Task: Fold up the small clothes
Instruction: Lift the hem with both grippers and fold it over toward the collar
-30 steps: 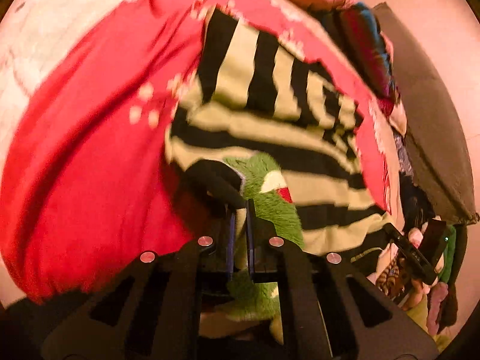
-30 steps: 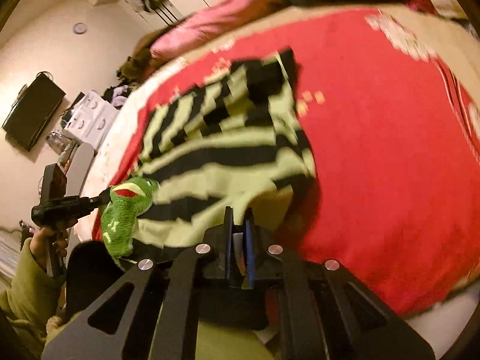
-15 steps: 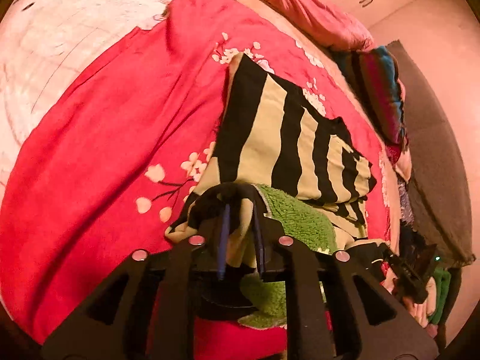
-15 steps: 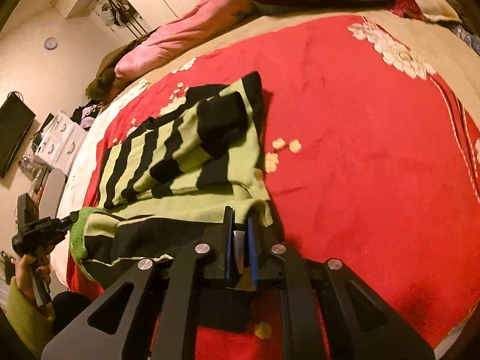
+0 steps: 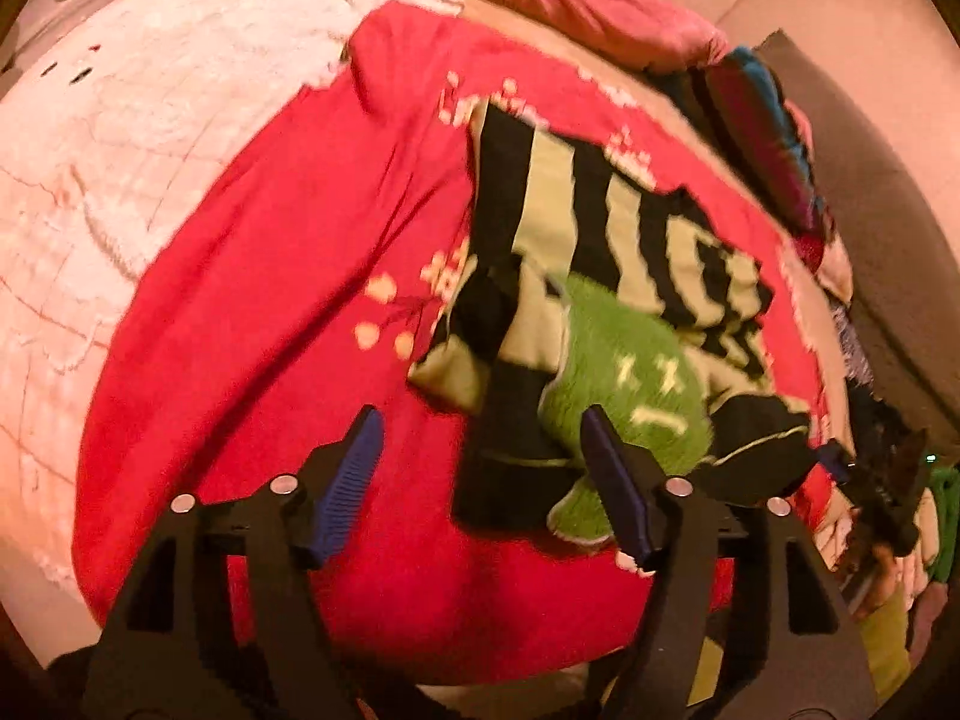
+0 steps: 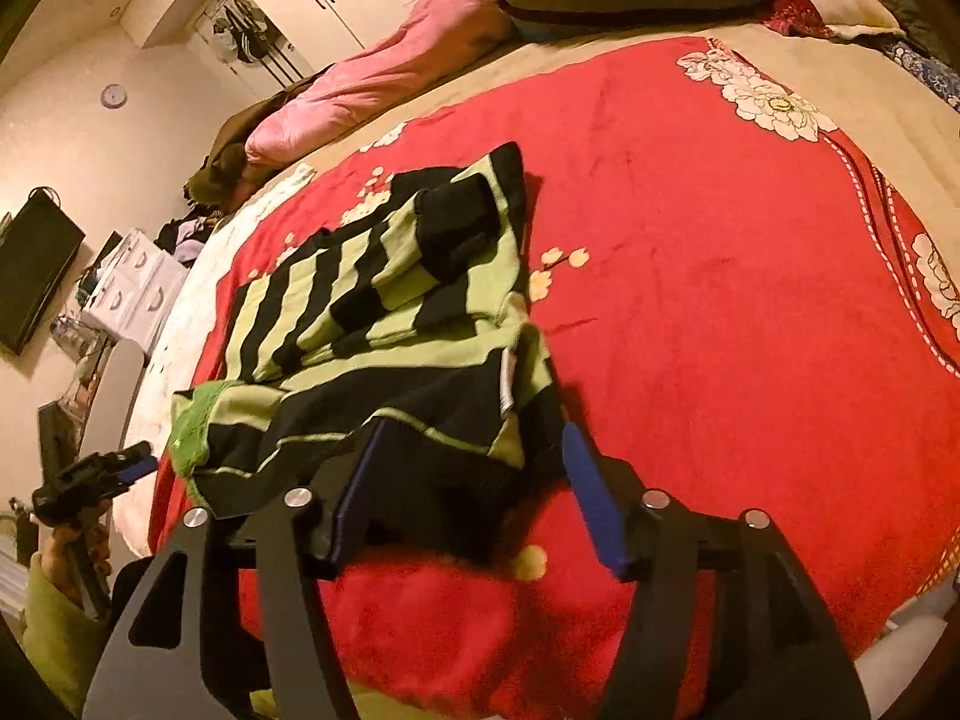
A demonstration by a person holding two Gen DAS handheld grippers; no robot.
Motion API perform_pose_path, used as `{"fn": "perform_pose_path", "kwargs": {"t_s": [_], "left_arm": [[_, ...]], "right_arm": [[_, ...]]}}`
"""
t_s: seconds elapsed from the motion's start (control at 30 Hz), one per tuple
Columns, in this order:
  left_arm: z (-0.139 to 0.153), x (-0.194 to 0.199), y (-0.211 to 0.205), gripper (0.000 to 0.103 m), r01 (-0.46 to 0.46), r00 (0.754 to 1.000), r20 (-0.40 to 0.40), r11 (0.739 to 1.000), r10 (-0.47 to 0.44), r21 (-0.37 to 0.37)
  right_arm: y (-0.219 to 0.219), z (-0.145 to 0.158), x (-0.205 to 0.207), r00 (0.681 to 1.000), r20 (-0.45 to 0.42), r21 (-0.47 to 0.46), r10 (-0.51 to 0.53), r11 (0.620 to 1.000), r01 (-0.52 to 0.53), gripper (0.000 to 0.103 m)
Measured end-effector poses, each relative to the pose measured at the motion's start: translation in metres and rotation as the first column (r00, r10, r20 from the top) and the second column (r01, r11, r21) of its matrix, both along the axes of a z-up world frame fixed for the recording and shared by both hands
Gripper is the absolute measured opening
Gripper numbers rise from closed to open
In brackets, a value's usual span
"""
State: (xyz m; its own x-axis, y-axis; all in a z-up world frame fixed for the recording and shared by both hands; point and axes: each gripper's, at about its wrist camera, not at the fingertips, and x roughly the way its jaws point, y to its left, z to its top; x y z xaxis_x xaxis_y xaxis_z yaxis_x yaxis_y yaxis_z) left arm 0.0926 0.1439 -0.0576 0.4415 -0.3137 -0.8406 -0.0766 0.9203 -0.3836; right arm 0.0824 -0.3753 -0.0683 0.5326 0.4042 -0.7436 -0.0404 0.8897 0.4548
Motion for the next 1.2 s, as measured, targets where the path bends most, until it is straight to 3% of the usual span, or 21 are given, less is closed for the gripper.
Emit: {"fn": "perform_pose_path", "kwargs": {"t_s": [0.33,0.57,0.83,0.93,1.0,1.2], "left_arm": [[-0.015,-0.001,-0.03,0.068,0.077,0.997,-0.024,0.992,-0.074,0.097],[-0.03,0.002,-0.032,0.069,0.079,0.995,-0.07,0.996,-0.076,0.032],[-0.059,0.007,-0.024,0.065,0.021,0.989,-0.144,0.988,-0.042,-0.151],[-0.058,0.005,-0.025,0.041,0.022,0.99,-0.13,0.984,-0.045,-0.179],[-0.056,0.004,-0.026,0.008,0.026,0.991,-0.12,0.981,-0.05,-0.192],[-0.045,-0.001,-0.025,0.002,0.036,0.997,-0.061,0.976,-0.05,-0.216]], "right_arm": [[0.02,-0.006,-0.004,0.999,-0.041,-0.014,0.032,0.999,-0.033,0.065],[0.026,-0.025,0.001,0.994,-0.103,0.029,0.032,0.999,-0.029,0.065],[0.027,-0.041,0.004,0.99,-0.139,0.072,0.019,0.997,-0.009,0.065],[0.026,-0.042,0.003,0.99,-0.138,0.076,0.027,0.997,-0.017,0.061],[0.026,-0.042,0.003,0.99,-0.14,0.076,0.032,0.997,-0.022,0.05],[0.018,-0.04,0.001,0.991,-0.134,0.101,0.031,0.995,-0.017,0.026]]}}
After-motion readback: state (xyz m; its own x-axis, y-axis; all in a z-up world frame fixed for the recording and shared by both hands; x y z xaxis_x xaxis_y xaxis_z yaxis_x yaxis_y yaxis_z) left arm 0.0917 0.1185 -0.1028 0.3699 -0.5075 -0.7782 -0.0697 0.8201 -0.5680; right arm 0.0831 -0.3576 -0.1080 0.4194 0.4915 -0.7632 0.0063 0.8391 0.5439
